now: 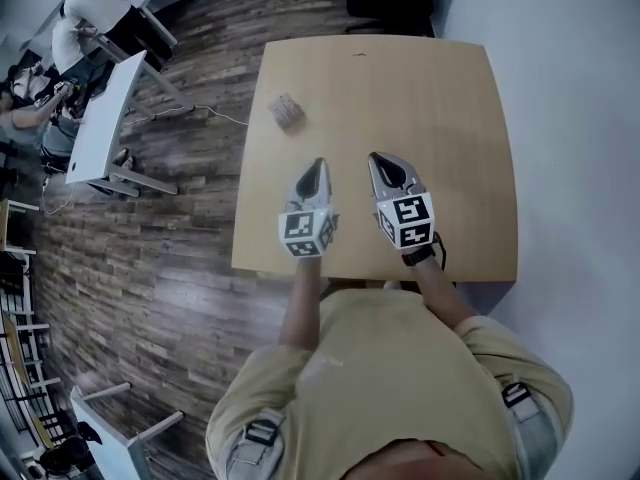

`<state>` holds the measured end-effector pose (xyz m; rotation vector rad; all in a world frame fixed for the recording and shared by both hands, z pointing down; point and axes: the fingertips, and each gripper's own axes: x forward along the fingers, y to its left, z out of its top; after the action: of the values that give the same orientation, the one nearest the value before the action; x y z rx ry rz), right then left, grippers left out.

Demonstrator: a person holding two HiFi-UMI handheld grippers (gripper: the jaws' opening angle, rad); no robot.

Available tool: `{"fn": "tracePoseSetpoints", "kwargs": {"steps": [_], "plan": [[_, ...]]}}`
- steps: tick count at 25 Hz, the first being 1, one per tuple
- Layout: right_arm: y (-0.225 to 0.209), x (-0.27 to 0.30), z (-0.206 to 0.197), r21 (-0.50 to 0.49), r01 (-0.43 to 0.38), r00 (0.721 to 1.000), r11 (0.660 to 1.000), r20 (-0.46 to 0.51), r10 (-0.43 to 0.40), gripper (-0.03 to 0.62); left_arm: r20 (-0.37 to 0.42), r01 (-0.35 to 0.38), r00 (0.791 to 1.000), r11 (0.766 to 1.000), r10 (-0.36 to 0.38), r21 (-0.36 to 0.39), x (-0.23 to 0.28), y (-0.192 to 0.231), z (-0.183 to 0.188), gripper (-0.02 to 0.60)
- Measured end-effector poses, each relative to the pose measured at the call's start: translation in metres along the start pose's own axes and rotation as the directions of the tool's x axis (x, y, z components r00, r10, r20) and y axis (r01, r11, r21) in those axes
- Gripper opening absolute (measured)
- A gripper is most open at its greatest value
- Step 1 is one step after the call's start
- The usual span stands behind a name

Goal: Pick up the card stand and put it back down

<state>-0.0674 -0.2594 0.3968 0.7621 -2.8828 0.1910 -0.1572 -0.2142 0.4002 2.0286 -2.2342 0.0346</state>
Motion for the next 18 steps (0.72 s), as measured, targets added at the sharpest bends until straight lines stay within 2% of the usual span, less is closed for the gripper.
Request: {"fn": "tracePoseSetpoints", "kwargs": {"steps": [3,5,14,18], "plan": [[-0.007,-0.029,0.001,-0.006,0.055,0.998,0.998,0.042,-0.054,0.005,0.034,-0.039,0.999,0.997,0.037,0.063,-0.025,-0.021,0.012,0.002],[-0.01,-0.047,0.002,-0.019,0.071,0.995,0.997,0.067,-0.069,0.005,0.042,-0.051,0.998,0.996,0.048,0.079,-0.038,-0.032,0.014,0.002],[-0.02,-0.091,-0.013,-0.017,0.087,0.994,0.996,0.067,-0.086,0.005,0.035,-0.091,0.995,0.993,0.089,0.075,-0.058,-0.054,-0.001,0.002],[-0.021,-0.096,-0.018,-0.013,0.081,0.995,0.997,0.055,-0.08,0.005,-0.011,-0.084,0.996,0.994,0.085,0.073,-0.059,-0.059,-0.013,0.002]]}}
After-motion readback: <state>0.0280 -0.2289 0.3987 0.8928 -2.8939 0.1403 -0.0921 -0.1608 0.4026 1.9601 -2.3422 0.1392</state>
